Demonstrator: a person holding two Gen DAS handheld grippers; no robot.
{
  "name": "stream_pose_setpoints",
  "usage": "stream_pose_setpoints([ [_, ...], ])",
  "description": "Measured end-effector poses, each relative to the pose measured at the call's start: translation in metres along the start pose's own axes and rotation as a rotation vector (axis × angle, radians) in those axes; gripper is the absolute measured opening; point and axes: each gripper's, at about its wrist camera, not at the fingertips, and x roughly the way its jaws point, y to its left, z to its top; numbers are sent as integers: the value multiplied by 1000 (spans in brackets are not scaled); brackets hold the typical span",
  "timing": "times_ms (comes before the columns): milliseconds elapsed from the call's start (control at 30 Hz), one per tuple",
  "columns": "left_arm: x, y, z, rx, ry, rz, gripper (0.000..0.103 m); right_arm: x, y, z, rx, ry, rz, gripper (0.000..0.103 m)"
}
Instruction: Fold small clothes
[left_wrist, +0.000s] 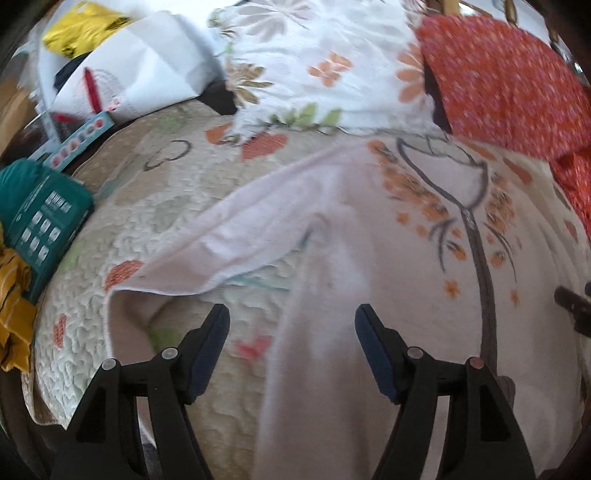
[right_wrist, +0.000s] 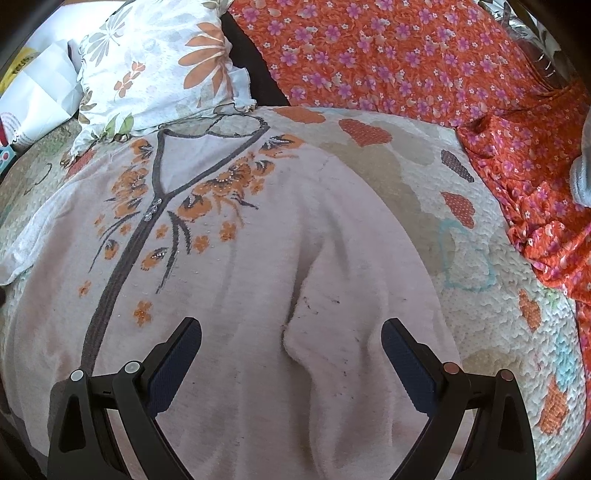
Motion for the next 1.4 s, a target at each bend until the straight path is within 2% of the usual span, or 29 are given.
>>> stream_pose_setpoints([
  [133, 4, -16, -1, 40, 21, -12, 70, 1, -1, 0, -1, 1, 0, 100],
  [300, 2, -30, 0, 83, 12, -13, 73, 2, -2, 0, 4, 5, 4, 100],
  [1100, 2, -35, -3, 90, 11, 0, 74, -3, -2, -2, 7, 0, -8, 100],
  [1400, -11, -34, -6, 84, 4, -3, 74, -12, -8, -3, 21, -13, -19, 100],
])
